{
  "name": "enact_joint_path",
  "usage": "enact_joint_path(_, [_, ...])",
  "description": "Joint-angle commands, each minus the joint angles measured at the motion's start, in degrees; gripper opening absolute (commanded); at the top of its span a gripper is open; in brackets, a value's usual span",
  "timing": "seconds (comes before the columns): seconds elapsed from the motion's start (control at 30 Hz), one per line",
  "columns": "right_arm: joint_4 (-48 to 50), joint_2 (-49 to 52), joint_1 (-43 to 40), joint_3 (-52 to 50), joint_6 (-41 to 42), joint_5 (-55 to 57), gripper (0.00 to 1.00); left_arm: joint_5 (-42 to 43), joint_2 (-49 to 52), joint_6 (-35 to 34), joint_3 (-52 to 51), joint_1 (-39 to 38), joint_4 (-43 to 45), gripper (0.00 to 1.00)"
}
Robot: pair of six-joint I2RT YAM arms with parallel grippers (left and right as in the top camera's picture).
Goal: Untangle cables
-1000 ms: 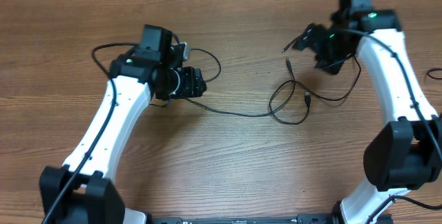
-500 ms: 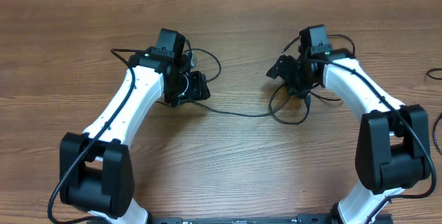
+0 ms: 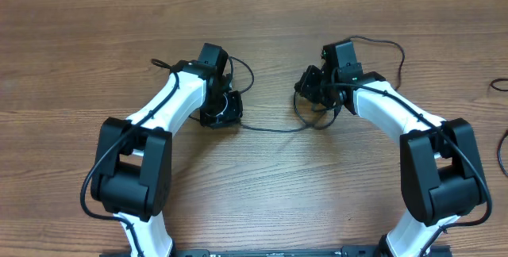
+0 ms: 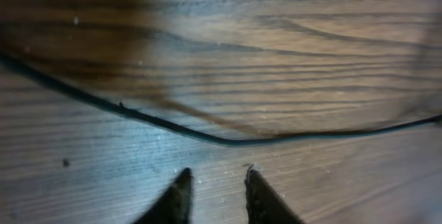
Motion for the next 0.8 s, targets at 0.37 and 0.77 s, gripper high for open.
enact_joint_path(0.37, [1.9, -9.6, -12.8, 21.6, -9.8, -12.9, 0.04, -5.9, 5.5, -0.3, -1.6, -0.4, 0.2, 0.04])
enact_joint_path(0.77, [-8.8, -11.3, -21.0, 21.6, -14.6, -12.7, 0.04, -6.9, 5.5, -4.3, -2.3, -0.2, 0.1, 0.04])
